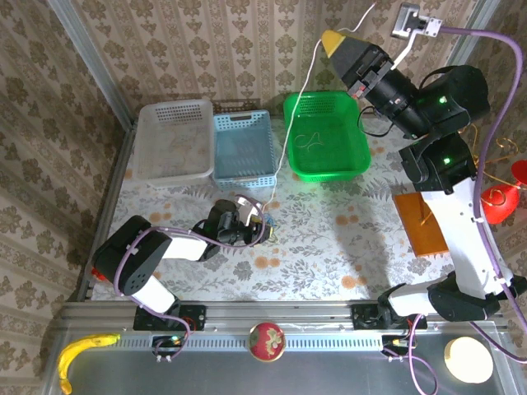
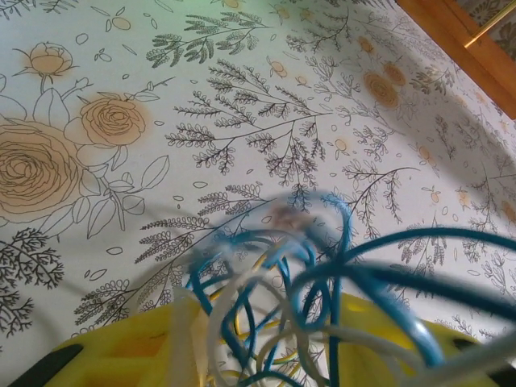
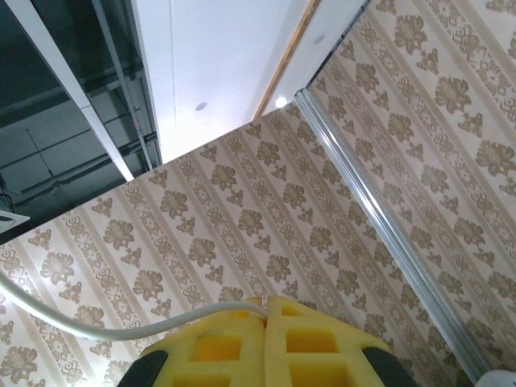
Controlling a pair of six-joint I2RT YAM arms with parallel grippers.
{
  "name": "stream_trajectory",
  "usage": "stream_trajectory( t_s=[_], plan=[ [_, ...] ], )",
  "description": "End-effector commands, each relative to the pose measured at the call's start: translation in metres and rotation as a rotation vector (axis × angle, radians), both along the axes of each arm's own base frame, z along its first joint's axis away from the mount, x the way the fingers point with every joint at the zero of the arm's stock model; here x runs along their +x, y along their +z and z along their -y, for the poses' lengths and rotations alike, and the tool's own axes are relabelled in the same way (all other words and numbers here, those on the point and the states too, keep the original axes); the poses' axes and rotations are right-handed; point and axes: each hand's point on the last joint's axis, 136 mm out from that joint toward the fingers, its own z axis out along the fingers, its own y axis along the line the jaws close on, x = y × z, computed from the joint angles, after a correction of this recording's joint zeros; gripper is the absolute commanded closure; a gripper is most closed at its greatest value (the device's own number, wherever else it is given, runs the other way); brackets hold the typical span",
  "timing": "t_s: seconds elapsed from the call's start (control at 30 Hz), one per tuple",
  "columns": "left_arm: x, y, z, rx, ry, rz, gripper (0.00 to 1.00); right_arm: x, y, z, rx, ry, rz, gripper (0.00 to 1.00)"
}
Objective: Untangle the cables
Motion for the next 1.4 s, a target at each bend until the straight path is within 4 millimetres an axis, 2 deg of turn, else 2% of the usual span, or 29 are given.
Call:
stream_trajectory(
  t_s=[0.0, 0.13, 0.17, 0.2, 0.3, 0.5, 0.87, 1.13, 1.23, 1.37],
  plan=[
    [0.000, -0.003, -0.002, -0.015, 0.007, -0.015, 0.59, 0.003, 0.008, 0.011, 0.005, -0.055, 0.016, 1.00],
    [0.000, 0.000, -0.003, -0.021, 0.008, -0.013, 0.58, 0.012, 0.012, 0.025, 0.020, -0.096, 0.009, 1.00],
    [0.000, 0.000, -0.003, -0.019, 0.009, -0.014, 0.58, 0.009, 0.017, 0.030, 0.028, -0.104, 0.021, 1.00],
    [0.000, -0.001, -0.004, -0.016, 0.008, -0.018, 0.58, 0.022, 0.014, 0.029, 0.023, -0.112, 0.005, 1.00],
    [-0.001, -0.004, -0.005, -0.011, 0.007, -0.026, 0.58, 0.026, 0.024, 0.037, 0.033, -0.128, 0.015, 1.00],
    [-0.002, -0.009, -0.008, -0.013, 0.017, -0.040, 0.60, 0.023, 0.046, 0.051, 0.052, -0.155, 0.051, 1.00],
    [-0.001, -0.009, -0.010, -0.014, 0.018, -0.043, 0.57, 0.014, 0.067, 0.062, 0.067, -0.172, 0.097, 1.00],
    [-0.004, -0.015, -0.012, -0.007, 0.019, -0.054, 0.56, 0.011, 0.071, 0.067, 0.067, -0.182, 0.107, 1.00],
    [-0.004, -0.015, -0.012, -0.011, 0.021, -0.057, 0.52, 0.012, 0.069, 0.064, 0.068, -0.161, 0.099, 1.00],
    [-0.003, -0.003, -0.010, -0.037, 0.020, -0.042, 0.41, 0.019, 0.058, 0.053, 0.064, -0.088, 0.063, 1.00]
  ],
)
